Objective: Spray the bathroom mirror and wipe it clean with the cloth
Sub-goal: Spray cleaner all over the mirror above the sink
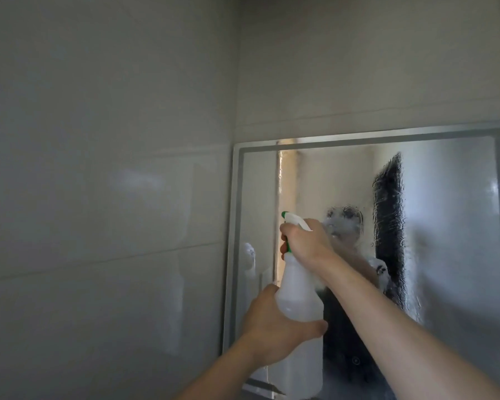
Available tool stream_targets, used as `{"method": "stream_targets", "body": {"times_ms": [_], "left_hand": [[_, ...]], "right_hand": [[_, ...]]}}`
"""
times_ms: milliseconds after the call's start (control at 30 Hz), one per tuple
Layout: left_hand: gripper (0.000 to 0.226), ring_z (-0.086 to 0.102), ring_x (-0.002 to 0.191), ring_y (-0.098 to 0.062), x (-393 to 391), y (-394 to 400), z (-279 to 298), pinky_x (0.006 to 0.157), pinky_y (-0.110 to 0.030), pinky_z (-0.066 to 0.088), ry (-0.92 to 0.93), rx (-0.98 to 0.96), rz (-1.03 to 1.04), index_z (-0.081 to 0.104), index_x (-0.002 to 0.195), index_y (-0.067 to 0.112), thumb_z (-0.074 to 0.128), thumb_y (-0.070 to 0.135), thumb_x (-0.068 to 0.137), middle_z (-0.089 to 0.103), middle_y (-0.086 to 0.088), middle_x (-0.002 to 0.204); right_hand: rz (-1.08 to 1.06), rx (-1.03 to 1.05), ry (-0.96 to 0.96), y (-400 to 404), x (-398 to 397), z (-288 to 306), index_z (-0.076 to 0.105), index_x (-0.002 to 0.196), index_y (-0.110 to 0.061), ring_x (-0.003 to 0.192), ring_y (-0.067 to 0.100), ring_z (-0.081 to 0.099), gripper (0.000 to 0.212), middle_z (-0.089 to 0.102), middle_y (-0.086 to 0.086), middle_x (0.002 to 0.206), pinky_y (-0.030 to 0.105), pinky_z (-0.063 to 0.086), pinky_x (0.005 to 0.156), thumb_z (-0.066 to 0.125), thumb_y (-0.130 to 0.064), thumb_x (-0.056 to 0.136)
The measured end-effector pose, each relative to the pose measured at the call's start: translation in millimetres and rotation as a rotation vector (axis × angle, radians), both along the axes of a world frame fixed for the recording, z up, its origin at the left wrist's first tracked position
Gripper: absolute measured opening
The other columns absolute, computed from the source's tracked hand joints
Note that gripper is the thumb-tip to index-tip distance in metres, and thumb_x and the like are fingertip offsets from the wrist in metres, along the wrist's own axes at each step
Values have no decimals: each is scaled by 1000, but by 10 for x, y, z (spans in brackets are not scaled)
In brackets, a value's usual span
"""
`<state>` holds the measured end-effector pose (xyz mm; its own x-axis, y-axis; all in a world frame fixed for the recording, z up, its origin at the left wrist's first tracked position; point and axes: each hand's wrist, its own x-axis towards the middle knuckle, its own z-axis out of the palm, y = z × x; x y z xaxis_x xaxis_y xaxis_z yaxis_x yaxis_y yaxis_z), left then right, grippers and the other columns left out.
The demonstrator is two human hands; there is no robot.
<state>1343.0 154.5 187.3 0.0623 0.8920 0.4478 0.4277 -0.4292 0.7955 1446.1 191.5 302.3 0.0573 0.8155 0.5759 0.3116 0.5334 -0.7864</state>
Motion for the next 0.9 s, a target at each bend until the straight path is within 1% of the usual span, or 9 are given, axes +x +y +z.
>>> {"method": "stream_targets", "body": {"times_ms": [133,200,267,367,467,600,700,767,900], "left_hand": [[77,72,88,-8,220,100,-167,76,-37,63,-9,-21,-62,65,107,29,89,61,42,73,8,98],[77,71,89,-4,401,100,-199,74,-32,62,20,-28,-102,62,109,31,89,61,44,72,11,100],[78,69,92,-3,610,79,-223,76,-30,61,53,-23,-165,58,112,33,89,61,46,70,13,103],[69,70,91,-3,937,22,-294,76,-26,60,65,-36,-276,61,110,30,93,50,52,72,9,103],[64,72,92,-7,1283,5,-458,80,-33,63,58,-66,-373,66,108,26,94,47,54,75,7,103],[73,73,97,-13,1667,-34,-718,83,-44,63,67,-105,-462,63,113,22,94,47,51,73,4,107],[74,72,99,-16,1908,-120,-915,85,-45,62,63,-142,-561,60,115,21,95,39,52,72,4,107],[75,71,98,-13,2093,-227,-1088,86,-39,62,63,-181,-606,60,117,21,94,39,52,72,4,108],[75,72,99,-6,2391,-477,-1602,87,-37,61,63,-304,-651,65,118,25,94,44,51,75,6,111]], "right_hand": [[-8,6,-8,-56,250,-138,64,67,-2,76,30,70,24,73,13,71,39,55,76,54,-22,79],[-58,6,11,-125,473,-178,63,70,3,71,33,69,26,71,12,68,40,56,72,54,-19,79],[-108,10,56,-204,745,-253,58,72,7,62,26,57,27,61,12,65,34,47,64,53,-17,84],[-217,30,65,-339,1137,-410,55,78,11,60,20,54,30,60,11,63,32,43,64,52,-18,86],[-275,-8,40,-450,1464,-544,62,74,2,62,19,62,29,70,9,66,34,49,69,53,-22,86],[-413,-12,28,-614,1835,-809,55,78,9,58,22,53,31,57,10,64,32,42,61,51,-20,87],[-508,-13,55,-754,2088,-1103,56,78,10,58,19,49,33,56,12,65,30,37,57,50,-22,81],[-519,-79,37,-826,2271,-1276,52,76,12,58,18,47,34,49,12,64,30,35,58,49,-22,81],[-532,-225,19,-1005,2568,-1734,52,69,-8,57,20,50,29,50,9,63,31,38,59,57,-23,93]]}}
